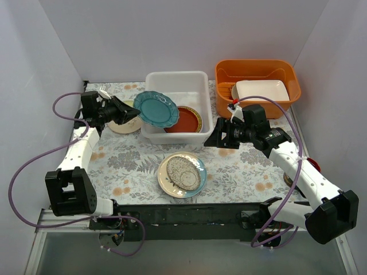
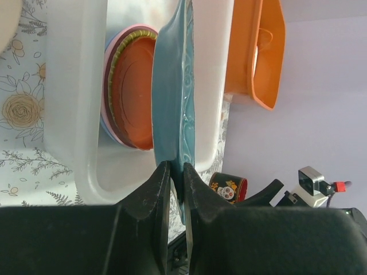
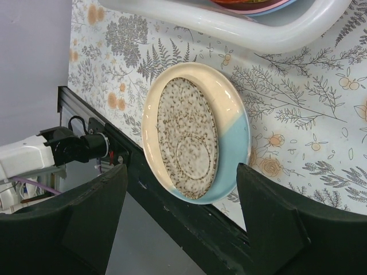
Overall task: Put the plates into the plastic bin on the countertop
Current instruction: Place the plate in the plastic bin.
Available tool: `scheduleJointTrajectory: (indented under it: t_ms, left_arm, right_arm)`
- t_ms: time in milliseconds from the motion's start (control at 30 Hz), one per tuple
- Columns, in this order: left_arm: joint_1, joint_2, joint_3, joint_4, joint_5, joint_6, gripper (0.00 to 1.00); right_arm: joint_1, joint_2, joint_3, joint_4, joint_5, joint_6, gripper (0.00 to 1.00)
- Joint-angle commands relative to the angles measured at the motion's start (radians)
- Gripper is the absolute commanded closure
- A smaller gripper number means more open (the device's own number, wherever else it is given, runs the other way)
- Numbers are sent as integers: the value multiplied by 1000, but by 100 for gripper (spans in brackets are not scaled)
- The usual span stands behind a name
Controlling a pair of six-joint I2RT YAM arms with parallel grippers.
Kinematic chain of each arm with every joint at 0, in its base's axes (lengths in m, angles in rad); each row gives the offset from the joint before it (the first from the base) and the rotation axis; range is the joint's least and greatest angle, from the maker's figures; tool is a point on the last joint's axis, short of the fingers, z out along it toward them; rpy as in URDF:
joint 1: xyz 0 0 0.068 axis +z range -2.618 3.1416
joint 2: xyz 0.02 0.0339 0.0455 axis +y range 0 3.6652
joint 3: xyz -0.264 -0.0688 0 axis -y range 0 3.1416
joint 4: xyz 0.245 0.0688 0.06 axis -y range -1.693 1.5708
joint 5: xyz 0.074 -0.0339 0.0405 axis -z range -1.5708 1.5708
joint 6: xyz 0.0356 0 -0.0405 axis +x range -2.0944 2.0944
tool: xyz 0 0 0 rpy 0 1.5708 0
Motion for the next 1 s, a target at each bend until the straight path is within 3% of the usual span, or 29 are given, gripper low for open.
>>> scheduleJointTrajectory:
  t_ms: [0, 967]
  left_arm:
    - [-31, -7, 45, 129, 22, -22, 100]
    - [-252, 254, 118, 250, -65, -69, 100]
  right_arm:
    - [-4, 2, -9, 38, -3, -19, 16]
    - [-46, 9, -26, 38, -20, -34, 16]
